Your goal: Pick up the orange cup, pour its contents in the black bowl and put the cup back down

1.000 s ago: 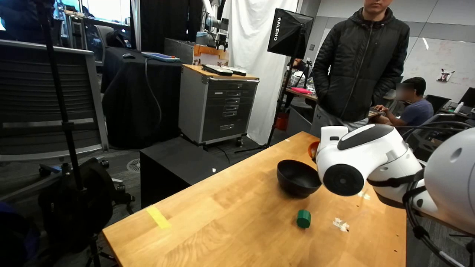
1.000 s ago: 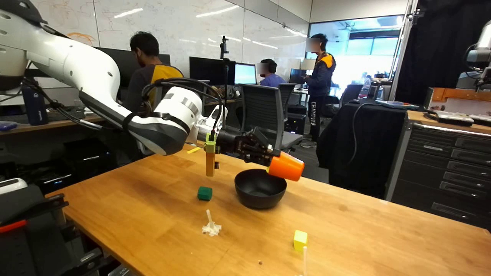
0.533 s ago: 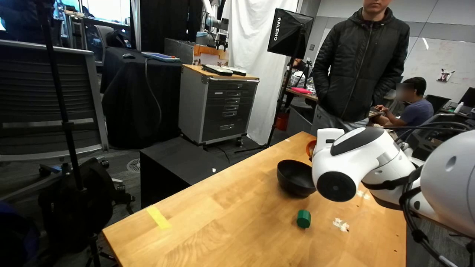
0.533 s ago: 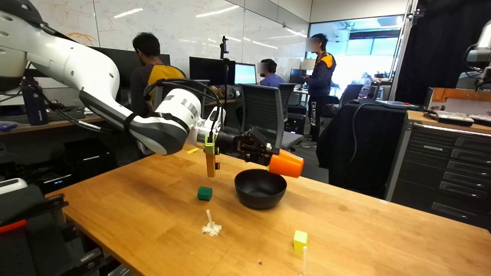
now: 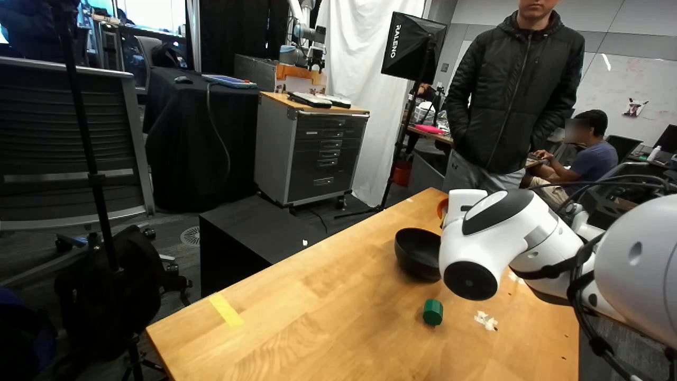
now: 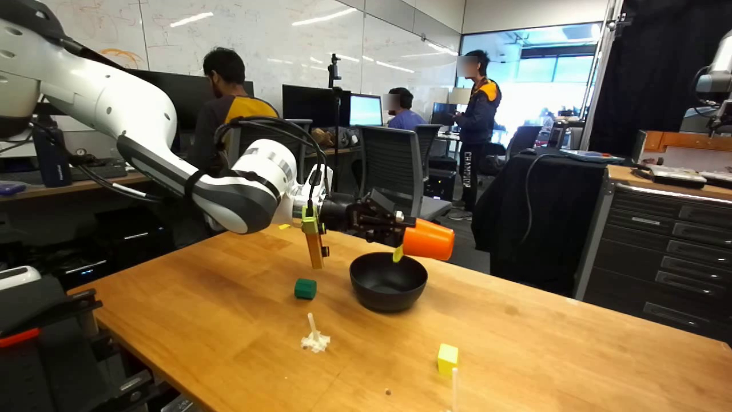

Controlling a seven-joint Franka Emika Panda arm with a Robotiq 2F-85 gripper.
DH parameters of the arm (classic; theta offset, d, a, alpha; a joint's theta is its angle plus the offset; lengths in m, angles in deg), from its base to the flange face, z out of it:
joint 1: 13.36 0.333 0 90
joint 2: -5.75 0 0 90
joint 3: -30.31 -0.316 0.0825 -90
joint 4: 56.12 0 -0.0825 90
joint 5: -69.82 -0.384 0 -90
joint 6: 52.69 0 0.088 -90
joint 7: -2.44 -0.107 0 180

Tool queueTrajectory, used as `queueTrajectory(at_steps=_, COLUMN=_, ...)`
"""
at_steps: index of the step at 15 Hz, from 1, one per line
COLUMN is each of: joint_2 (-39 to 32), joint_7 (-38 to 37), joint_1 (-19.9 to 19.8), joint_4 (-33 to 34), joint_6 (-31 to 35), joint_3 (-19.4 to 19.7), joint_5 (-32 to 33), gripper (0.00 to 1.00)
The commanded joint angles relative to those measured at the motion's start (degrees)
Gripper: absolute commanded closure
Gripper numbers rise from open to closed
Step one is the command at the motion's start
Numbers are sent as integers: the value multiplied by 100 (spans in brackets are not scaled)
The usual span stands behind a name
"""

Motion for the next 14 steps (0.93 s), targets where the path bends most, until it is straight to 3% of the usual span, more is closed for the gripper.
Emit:
queueTrajectory(at_steps=1, joint_2=0, joint_7=-338, joint_1=-40, joint_4=136, joint_6=-469, joint_3=-95, joint_5=325, gripper=99)
queueTrajectory(at_steps=14, joint_2=0, joint_7=-374, joint_1=-122, joint_4=270, joint_6=-1213, joint_3=-274, joint_5=460, gripper=99)
